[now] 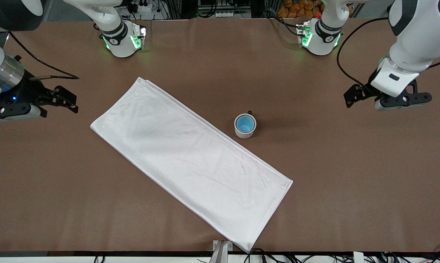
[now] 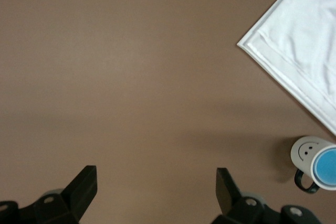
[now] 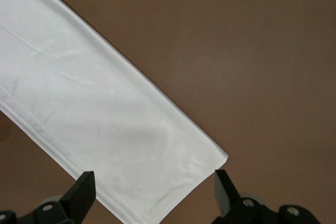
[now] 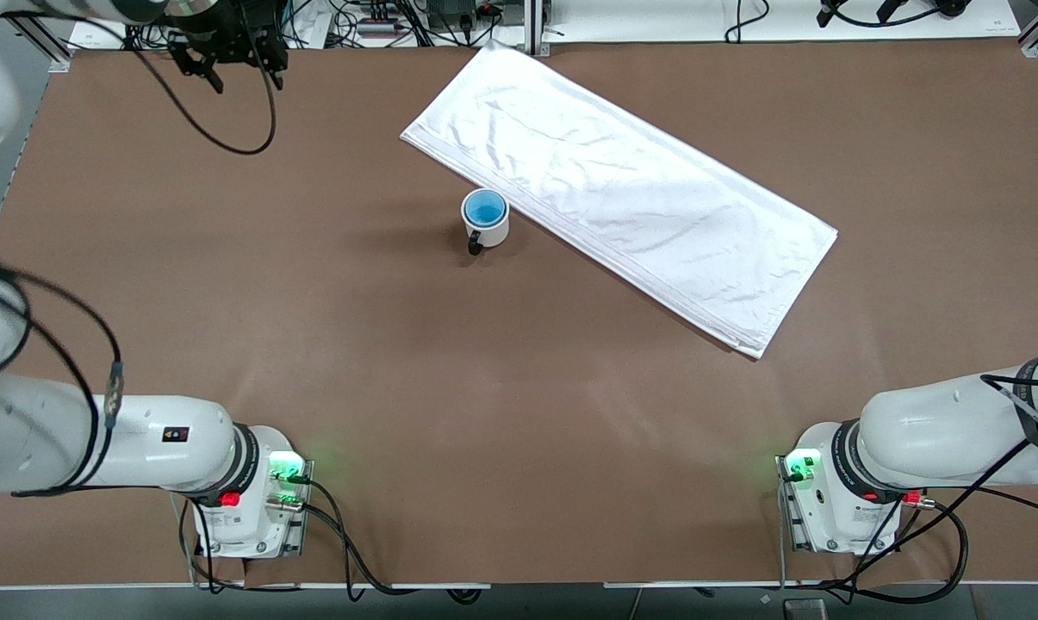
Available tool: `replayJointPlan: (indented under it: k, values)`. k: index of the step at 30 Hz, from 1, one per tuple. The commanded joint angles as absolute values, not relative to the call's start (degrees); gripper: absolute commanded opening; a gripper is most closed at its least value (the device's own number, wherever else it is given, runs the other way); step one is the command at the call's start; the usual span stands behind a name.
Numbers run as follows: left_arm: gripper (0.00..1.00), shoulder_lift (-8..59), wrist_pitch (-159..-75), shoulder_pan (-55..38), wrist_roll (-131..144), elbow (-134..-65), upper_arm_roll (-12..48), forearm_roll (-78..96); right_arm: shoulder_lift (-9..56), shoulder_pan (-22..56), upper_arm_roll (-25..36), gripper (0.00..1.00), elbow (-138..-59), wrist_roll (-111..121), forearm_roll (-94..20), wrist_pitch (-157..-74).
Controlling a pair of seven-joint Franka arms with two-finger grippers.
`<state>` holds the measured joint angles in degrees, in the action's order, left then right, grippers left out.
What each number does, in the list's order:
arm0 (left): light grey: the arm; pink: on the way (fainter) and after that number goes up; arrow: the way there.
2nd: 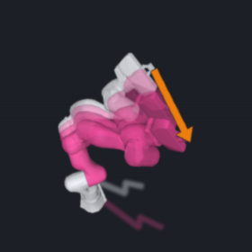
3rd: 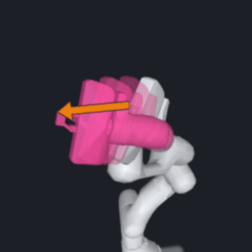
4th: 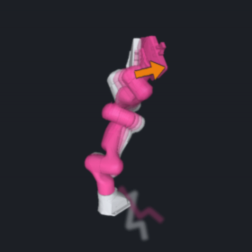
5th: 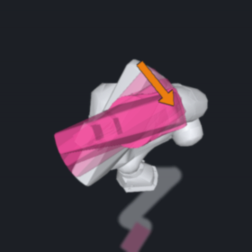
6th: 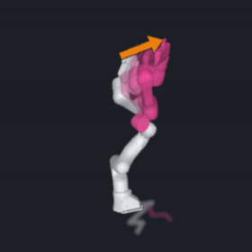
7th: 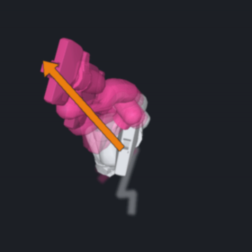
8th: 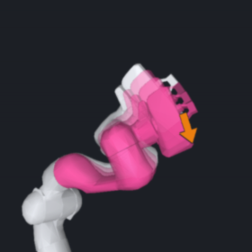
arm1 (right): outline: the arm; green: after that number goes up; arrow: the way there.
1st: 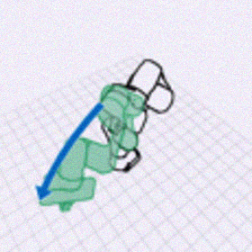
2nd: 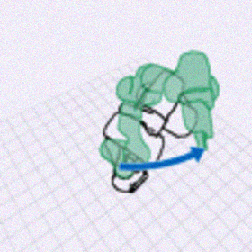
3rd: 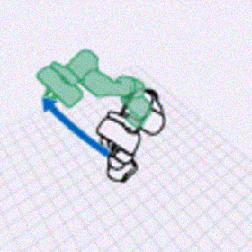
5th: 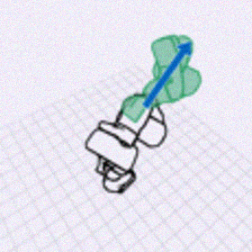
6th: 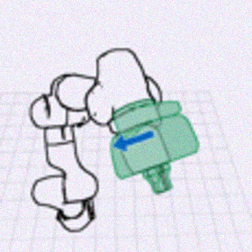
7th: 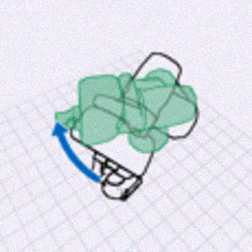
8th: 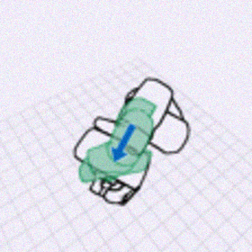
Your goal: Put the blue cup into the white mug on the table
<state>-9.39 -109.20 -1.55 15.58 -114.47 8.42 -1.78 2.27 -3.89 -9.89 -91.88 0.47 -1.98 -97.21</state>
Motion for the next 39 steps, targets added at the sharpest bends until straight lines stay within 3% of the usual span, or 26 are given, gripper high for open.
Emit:
replayJointPlan:
  k: [1, 7, 21, 39]
  values:
    - [1.0, -12.66, -111.44, 0.17, 14.68, -116.73, 8.88, -1.05, 2.11, -4.83, -10.37, 1.0, -91.93, 1.14, -2.55, -97.65]
    - [1.0, -11.6, -110.31, 3.78, 7.75, -112.5, 8.96, -0.35, 2.11, -4.92, -10.37, 1.0, -92.02, 1.05, -2.55, -98.17]
    - [1.0, -9.58, -92.2, 4.22, 7.03, -102.66, 9.49, 0.7, 2.72, -4.92, -10.37, 1.0, -91.93, 1.05, -2.55, -98.26]
    - [1.0, -9.4, -90.09, 7.82, 2.03, -102.22, 13.27, 0.44, 1.58, -6.68, -10.37, 1.0, -91.58, 1.41, -2.37, -96.51]
